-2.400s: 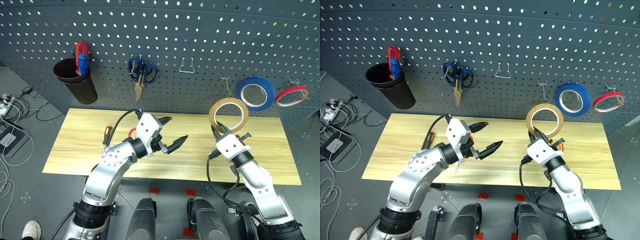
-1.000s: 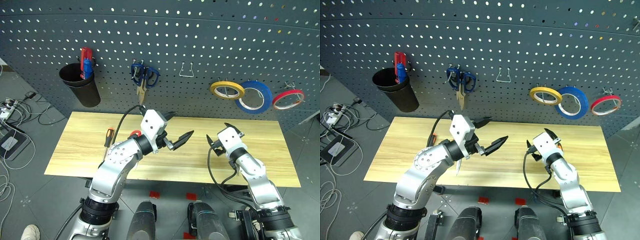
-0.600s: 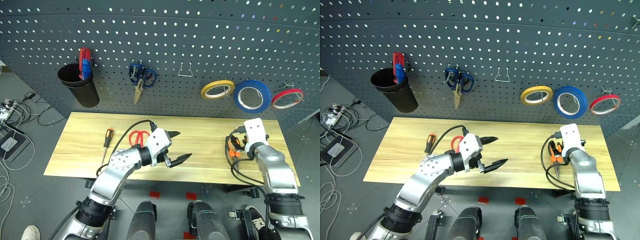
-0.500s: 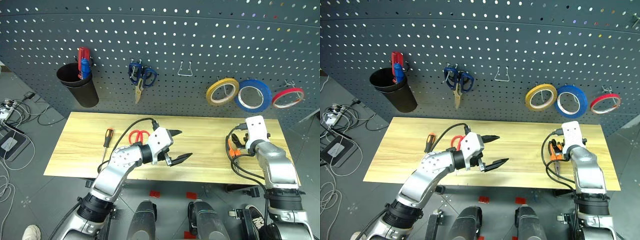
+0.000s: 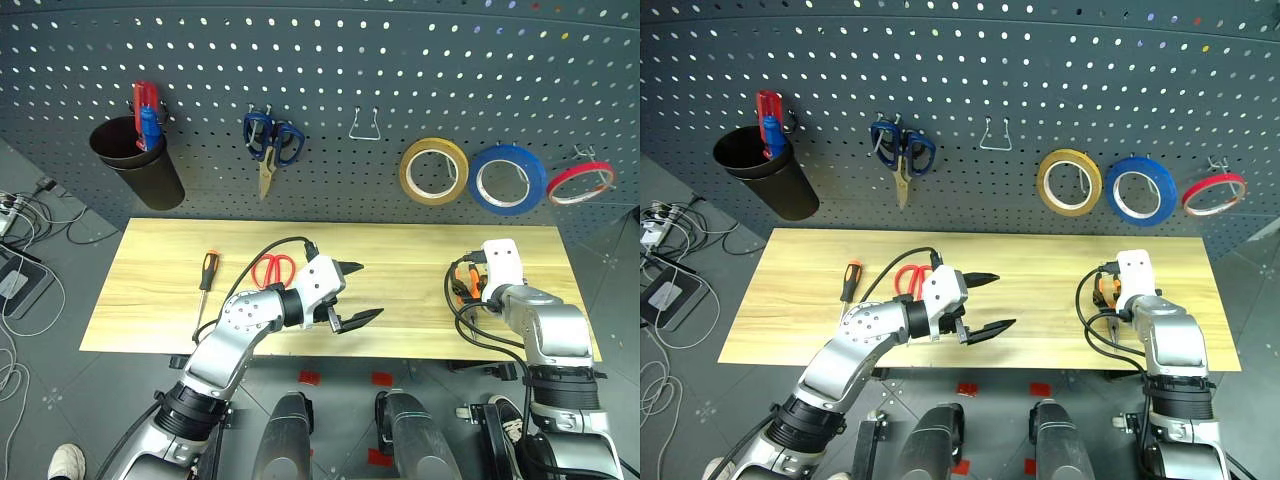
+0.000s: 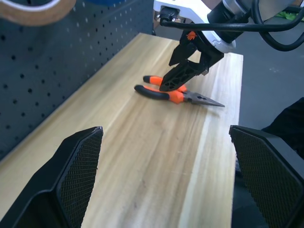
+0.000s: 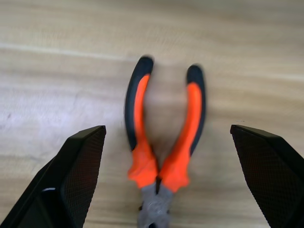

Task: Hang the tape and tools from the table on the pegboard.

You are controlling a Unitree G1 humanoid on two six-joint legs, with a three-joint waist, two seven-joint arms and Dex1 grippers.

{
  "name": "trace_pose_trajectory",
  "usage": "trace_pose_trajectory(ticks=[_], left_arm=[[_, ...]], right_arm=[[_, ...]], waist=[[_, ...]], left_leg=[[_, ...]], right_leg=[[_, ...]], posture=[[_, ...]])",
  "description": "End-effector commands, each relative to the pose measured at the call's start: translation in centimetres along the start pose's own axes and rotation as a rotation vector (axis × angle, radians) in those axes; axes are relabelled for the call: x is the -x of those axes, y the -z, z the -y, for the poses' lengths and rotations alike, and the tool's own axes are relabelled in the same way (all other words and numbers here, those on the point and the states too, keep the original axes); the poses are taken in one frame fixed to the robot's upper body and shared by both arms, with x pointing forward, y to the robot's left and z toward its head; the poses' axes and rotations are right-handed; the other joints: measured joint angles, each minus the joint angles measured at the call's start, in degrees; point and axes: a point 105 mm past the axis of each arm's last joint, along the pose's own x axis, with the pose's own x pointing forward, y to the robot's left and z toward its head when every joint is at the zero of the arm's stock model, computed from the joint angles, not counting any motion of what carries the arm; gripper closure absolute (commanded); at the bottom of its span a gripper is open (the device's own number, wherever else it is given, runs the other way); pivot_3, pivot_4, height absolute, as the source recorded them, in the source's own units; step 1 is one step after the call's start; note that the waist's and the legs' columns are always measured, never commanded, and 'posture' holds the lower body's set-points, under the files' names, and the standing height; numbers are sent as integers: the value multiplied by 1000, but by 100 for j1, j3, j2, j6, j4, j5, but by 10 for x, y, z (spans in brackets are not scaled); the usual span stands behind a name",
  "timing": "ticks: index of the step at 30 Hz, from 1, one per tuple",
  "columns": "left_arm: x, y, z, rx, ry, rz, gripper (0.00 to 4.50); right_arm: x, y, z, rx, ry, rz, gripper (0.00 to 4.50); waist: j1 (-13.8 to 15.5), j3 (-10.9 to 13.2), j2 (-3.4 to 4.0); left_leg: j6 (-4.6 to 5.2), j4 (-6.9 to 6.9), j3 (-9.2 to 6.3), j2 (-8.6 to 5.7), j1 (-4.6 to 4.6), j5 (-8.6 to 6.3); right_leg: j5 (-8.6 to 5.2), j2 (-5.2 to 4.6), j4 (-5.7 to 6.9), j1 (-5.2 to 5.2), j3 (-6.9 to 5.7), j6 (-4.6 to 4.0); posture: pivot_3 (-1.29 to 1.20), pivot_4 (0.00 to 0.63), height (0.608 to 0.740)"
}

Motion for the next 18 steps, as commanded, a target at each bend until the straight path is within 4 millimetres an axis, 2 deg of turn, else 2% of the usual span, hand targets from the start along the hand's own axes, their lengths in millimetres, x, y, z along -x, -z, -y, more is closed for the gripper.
trace_pose_trajectory(ticks=[1,14,18], left_arm=[[-1,-12,6,-31,16,35,0],[-1,-14,8,-31,32,28,0],[-2,-18,10,-31,46,45,0]], right_arm=[[-1,-3,3,-12,12,9,16],[-16,-6,1,12,-6,-8,16],[-17,-6,2,-3,-3,-9,930]], waist=[[0,28,0],[0,257,-1],[1,273,0]], left_leg=[[0,0,0,0,0,0],[0,0,2,1,1,0],[-1,-1,2,3,1,0]], right_leg=[[0,0,0,0,0,0],[0,0,2,-4,2,1],[0,0,2,-5,2,1]], posture=[[53,405,740],[72,434,740],[71,434,740]])
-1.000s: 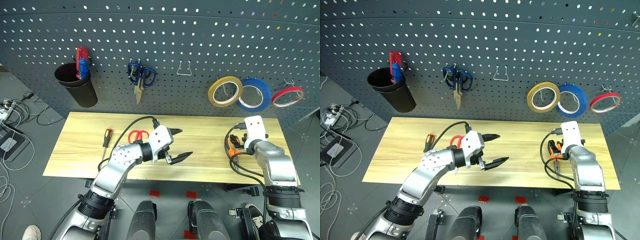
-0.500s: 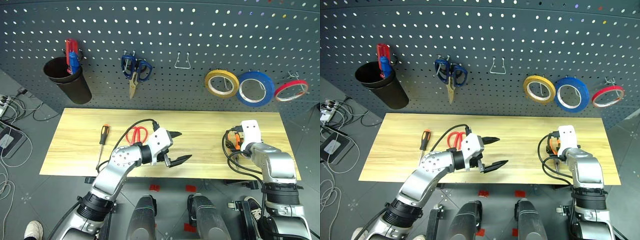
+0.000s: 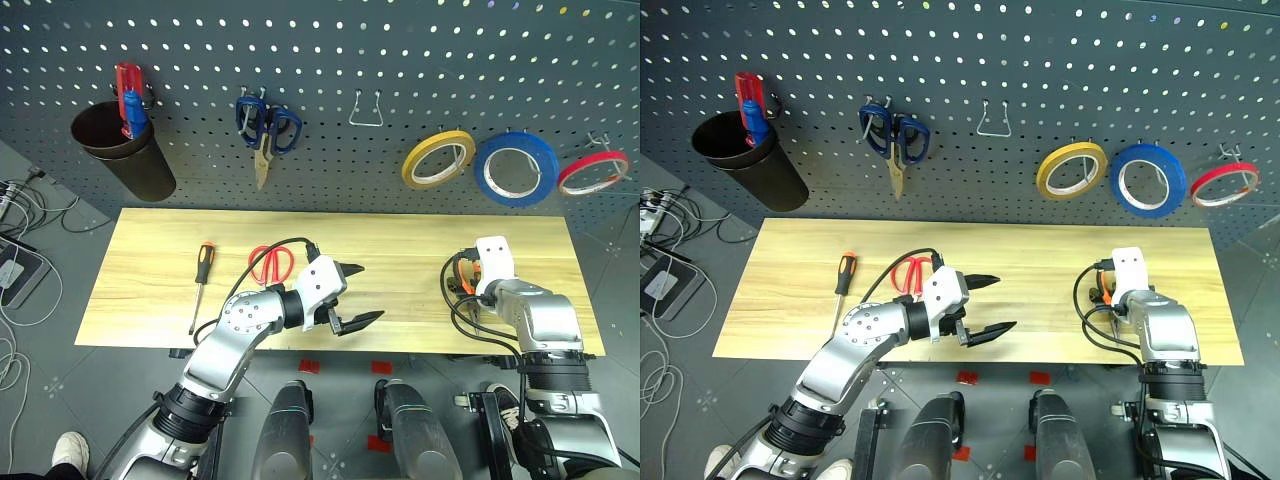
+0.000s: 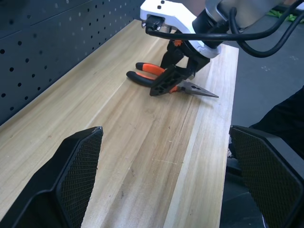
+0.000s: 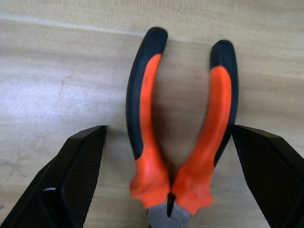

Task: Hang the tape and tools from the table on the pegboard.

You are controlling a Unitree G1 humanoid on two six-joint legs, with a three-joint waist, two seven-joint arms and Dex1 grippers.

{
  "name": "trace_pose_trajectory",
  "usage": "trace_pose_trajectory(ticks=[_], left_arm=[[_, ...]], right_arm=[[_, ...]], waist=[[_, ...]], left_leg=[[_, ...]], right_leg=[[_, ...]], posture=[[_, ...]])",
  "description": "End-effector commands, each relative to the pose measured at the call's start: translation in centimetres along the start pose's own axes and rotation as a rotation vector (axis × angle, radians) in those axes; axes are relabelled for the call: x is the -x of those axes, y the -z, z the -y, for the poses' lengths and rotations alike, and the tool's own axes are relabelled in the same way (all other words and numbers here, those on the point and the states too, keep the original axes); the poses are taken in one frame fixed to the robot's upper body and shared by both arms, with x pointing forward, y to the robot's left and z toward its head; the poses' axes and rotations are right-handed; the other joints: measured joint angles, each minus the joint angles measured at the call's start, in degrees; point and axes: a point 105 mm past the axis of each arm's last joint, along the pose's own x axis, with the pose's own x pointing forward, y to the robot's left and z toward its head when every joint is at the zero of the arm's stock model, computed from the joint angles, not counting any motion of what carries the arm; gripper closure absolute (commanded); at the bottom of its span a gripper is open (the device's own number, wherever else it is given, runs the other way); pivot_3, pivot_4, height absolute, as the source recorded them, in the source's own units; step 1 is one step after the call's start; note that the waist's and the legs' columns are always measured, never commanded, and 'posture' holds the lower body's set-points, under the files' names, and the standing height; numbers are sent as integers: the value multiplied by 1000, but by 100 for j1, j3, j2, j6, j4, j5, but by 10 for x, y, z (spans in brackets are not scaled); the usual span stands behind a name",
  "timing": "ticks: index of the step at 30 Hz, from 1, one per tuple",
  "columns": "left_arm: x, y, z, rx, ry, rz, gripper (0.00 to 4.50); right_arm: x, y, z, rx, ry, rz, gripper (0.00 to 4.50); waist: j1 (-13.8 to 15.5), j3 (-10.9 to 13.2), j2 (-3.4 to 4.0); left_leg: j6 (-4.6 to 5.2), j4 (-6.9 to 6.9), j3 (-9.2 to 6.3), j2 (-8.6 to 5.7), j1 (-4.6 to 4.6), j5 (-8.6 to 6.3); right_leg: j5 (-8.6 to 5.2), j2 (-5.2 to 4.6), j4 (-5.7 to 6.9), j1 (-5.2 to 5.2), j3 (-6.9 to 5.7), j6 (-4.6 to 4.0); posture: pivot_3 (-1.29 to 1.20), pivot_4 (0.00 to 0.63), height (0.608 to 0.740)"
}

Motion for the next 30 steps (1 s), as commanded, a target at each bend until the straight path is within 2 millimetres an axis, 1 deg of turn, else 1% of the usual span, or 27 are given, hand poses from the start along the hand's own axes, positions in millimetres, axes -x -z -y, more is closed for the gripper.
trace_pose_trajectory(ticks=[1,2,9,10,11,13,14,15,17,18,20,22,23,27,30], left_arm=[[-2,-16,8,-34,36,57,0],[-2,-17,8,-33,37,65,0],[-4,-21,7,-32,34,88,0],[-4,-22,7,-33,31,91,0],[-4,-23,6,-34,27,96,0],[-2,-25,5,-32,16,103,0],[0,-25,5,-30,8,106,0],[1,-25,6,-29,3,108,0],[4,-25,7,-25,-4,109,0],[7,-24,8,-11,-14,112,0],[17,-25,12,29,-46,125,0],[27,-27,14,68,-93,138,0],[29,-27,14,79,-107,139,0],[45,-27,12,103,-220,132,0],[50,-28,9,112,-269,131,0]], right_arm=[[1,-1,3,-11,8,8,1281],[2,-2,3,-10,7,9,1524],[4,-5,1,12,2,23,1542],[5,-8,-3,29,-26,39,1542],[6,-10,-11,50,-70,54,1542],[16,-16,-34,162,-214,115,1542],[24,-18,-47,248,-279,162,1542],[29,-19,-55,306,-322,191,1542],[36,-18,-64,380,-363,225,1542],[41,-20,-70,419,-387,258,1542],[52,-25,-90,473,-456,343,1542],[59,-33,-105,442,-489,411,1542],[60,-36,-108,427,-494,427,1542],[81,-67,-138,437,-545,644,1542],[90,-83,-145,428,-554,735,1542]], waist=[[1,7,0],[0,9,-1],[0,10,-1],[0,9,-1],[0,9,-1],[1,9,-1],[1,9,0],[1,9,0],[1,9,0],[0,8,0],[-7,1,1],[-13,-3,0],[-9,-10,0],[17,-46,-8],[63,-95,-18]], left_leg=[[0,0,0,0,0,0],[0,-1,0,0,0,0],[0,-3,-1,1,0,0],[0,-3,0,0,0,0],[-1,-3,-1,1,-1,0],[-1,-5,-1,1,-2,0],[-1,-7,-3,1,-4,1],[-2,-8,-4,4,-7,1],[-3,-12,-5,4,-7,1],[-4,-12,-5,4,-7,2],[-5,-11,-5,5,-7,3],[-21,-12,-7,10,-7,11],[-26,-12,-10,12,-8,14],[-40,-11,-17,8,-11,22],[-46,-10,-17,-1,-15,25]], right_leg=[[0,0,-1,0,0,0],[0,0,-1,0,0,0],[0,0,-5,0,0,1],[0,0,-5,0,0,1],[0,0,-6,0,-1,1],[0,0,-9,-1,-1,1],[0,1,-12,-1,-4,1],[0,3,-17,-2,-6,1],[0,5,-22,-2,-6,1],[0,4,-22,-2,-6,2],[0,2,-22,-2,-6,2],[0,3,-24,-3,-7,2],[0,4,-24,-3,-10,2],[0,-2,-22,-2,-18,2],[0,-12,-25,-2,-22,2]], posture=[[70,433,740],[70,433,740],[68,422,740],[68,411,740],[69,403,740],[67,394,740],[70,380,740],[71,374,740],[71,368,740],[72,351,740],[75,326,740],[85,305,740],[94,293,740],[124,259,740],[143,239,740]])
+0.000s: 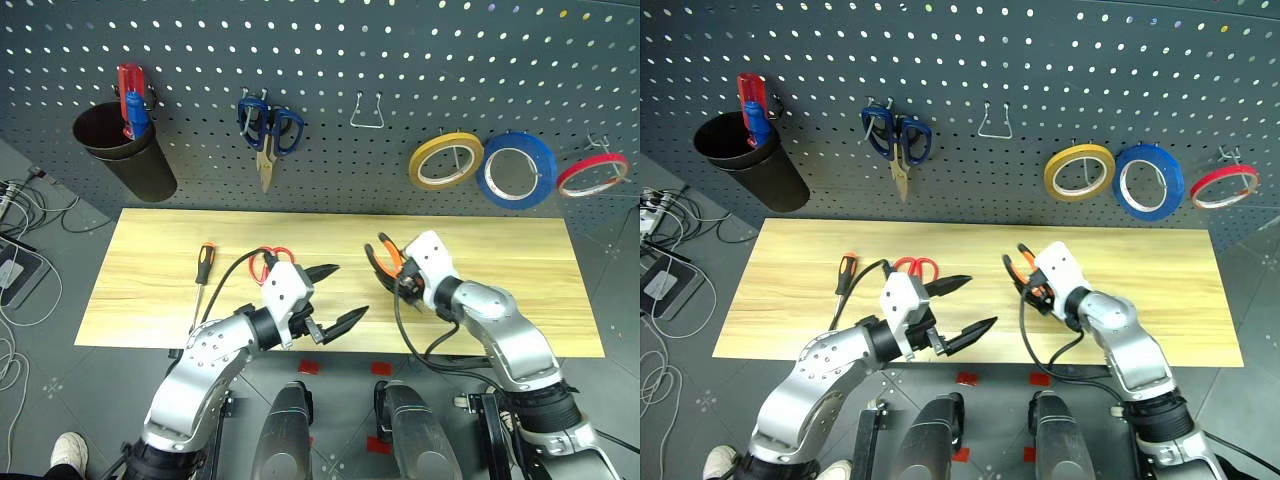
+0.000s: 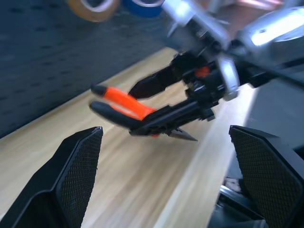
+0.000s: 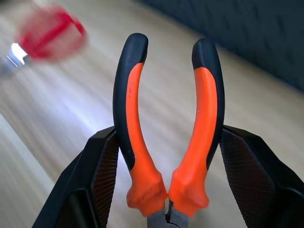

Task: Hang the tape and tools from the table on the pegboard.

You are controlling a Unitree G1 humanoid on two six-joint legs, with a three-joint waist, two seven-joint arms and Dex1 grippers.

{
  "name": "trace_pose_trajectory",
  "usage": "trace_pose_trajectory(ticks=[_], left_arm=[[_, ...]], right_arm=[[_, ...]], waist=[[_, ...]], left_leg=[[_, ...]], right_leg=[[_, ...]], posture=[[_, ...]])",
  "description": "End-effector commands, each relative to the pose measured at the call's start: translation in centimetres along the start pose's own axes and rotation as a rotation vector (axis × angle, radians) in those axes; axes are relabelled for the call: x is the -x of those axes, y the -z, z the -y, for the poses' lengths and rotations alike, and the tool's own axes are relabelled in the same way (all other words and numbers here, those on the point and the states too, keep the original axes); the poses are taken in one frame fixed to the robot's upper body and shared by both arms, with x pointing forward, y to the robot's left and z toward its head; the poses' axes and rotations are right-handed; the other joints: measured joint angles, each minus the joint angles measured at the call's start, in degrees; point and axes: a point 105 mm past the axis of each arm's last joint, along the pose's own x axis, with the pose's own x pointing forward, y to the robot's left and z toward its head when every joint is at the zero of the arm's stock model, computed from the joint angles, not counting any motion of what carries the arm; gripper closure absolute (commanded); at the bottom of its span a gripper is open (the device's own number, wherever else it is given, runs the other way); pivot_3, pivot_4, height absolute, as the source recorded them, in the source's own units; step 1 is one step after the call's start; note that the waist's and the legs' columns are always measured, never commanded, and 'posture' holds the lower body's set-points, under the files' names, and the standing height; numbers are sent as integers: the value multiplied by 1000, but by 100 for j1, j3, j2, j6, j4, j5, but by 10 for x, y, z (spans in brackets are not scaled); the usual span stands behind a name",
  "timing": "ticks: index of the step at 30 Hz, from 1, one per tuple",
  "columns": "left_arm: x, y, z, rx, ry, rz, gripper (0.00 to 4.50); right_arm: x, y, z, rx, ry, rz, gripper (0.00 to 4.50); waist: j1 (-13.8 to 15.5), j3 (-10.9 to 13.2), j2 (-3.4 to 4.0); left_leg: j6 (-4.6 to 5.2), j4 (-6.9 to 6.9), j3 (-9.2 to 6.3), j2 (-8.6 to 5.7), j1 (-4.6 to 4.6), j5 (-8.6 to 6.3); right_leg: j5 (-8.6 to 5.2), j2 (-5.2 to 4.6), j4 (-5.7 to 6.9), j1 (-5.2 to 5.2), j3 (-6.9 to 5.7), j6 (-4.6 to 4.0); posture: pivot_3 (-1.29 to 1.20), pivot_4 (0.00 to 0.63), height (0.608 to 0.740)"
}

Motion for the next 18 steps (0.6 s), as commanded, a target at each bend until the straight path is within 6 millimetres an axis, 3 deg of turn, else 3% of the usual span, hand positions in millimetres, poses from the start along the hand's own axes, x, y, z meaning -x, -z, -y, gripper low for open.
trace_pose_trajectory(ticks=[1,7,12,18], left_arm=[[6,-17,-1,-16,-57,49,0],[10,-43,-22,-45,-233,121,0],[0,-63,-41,-60,-334,188,0],[-20,-73,-55,-53,-391,249,0]], right_arm=[[1,-47,1,76,26,198,1542],[5,-115,15,158,140,490,1542],[5,-140,20,230,199,603,1542],[0,-166,26,257,262,738,1542]], waist=[[50,-50,-12],[138,-238,-36],[254,-427,-75],[289,-496,-79]], left_leg=[[-4,0,-1,-1,-1,2],[-14,-1,-9,-1,-3,8],[-15,-2,-6,-3,-1,8],[-15,1,5,-4,8,8]], right_leg=[[0,-1,-1,0,-3,0],[0,1,-1,1,-12,-1],[1,2,-5,4,-13,-1],[1,4,7,5,-4,-2]], posture=[[148,235,740],[195,192,740],[201,175,740],[180,164,740]])
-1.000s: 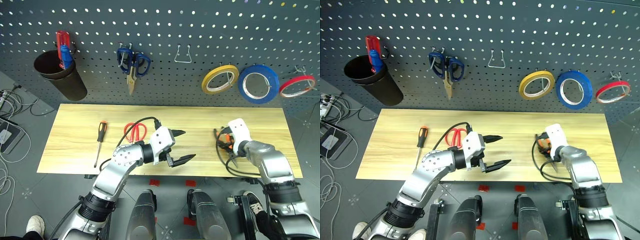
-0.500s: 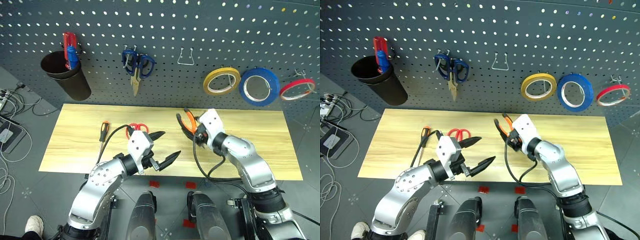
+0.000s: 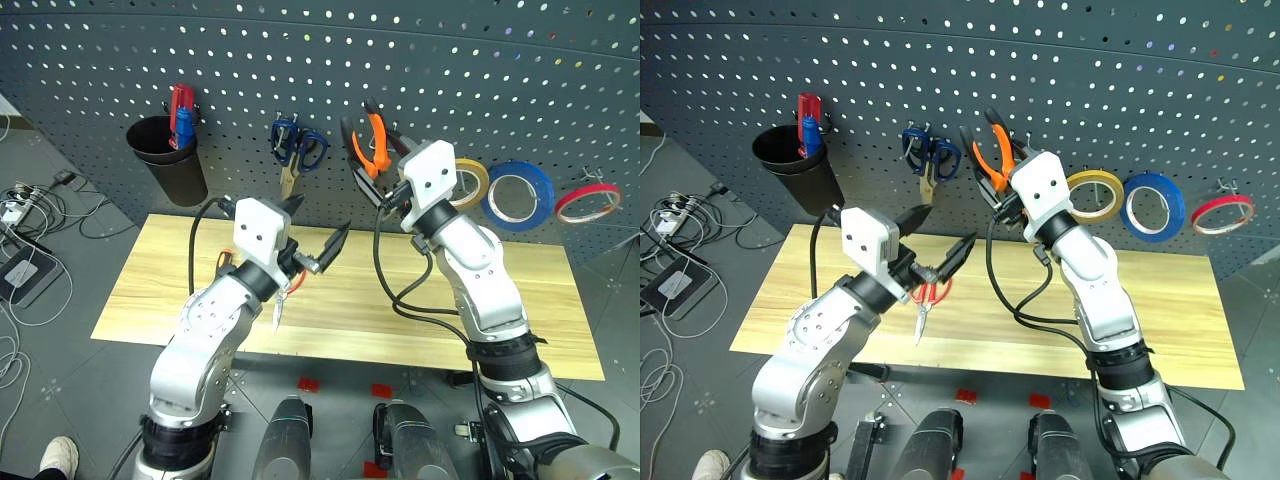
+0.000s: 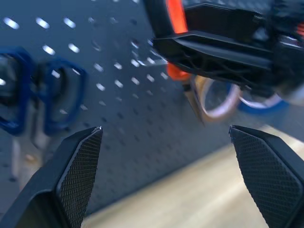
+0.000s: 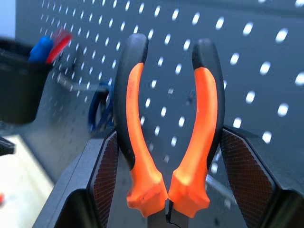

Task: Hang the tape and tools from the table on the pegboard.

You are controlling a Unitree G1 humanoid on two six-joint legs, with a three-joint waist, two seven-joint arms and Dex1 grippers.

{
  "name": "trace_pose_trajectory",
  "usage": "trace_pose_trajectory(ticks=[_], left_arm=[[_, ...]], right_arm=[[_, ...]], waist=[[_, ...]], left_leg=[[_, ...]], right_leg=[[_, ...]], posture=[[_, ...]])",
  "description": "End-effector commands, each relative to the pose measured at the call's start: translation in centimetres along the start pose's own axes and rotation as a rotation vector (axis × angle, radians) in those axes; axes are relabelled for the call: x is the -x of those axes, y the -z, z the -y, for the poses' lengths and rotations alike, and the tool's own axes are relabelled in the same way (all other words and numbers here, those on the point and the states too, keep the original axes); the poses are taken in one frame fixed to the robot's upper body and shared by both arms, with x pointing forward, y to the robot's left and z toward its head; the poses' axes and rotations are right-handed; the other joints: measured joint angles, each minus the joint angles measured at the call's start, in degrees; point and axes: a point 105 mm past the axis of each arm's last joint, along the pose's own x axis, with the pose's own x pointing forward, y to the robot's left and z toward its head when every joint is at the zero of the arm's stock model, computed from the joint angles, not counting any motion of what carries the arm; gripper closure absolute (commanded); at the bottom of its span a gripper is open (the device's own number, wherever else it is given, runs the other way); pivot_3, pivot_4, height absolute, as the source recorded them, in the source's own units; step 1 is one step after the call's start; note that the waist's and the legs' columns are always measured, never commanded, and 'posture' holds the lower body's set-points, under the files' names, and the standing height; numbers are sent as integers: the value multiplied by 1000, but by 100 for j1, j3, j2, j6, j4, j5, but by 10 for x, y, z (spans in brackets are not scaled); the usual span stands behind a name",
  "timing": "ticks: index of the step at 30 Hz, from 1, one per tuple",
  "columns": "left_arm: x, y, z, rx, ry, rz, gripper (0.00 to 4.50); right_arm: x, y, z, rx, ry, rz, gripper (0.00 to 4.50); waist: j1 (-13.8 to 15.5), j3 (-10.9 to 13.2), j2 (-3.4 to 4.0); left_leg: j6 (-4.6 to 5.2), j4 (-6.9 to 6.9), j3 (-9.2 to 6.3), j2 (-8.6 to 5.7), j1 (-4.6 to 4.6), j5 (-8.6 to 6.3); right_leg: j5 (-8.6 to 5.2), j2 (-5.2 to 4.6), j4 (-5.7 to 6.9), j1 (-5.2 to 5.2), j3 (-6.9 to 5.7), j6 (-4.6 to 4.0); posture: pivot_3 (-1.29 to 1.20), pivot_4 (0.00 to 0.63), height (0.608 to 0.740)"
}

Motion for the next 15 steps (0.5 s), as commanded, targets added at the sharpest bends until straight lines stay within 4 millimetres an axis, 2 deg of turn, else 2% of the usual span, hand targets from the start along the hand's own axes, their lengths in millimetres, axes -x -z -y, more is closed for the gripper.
trace_pose_trajectory(ticks=[1,9,15], left_arm=[[-10,-9,1,-10,-10,54,0],[-33,-10,2,-24,17,95,0],[-43,-12,3,-31,38,113,0]], right_arm=[[-14,-30,13,45,73,151,1542],[-40,-41,35,13,209,237,1542],[-52,-33,42,-4,267,243,1542]], waist=[[-1,-4,-1],[-1,-14,-1],[-9,-15,0]], left_leg=[[0,0,2,1,-1,0],[0,1,9,2,-1,0],[0,1,16,3,-1,0]], right_leg=[[0,1,1,-2,1,0],[1,1,5,-5,2,-1],[1,1,14,-11,5,-1]], posture=[[180,164,740],[183,170,740],[187,181,740]])
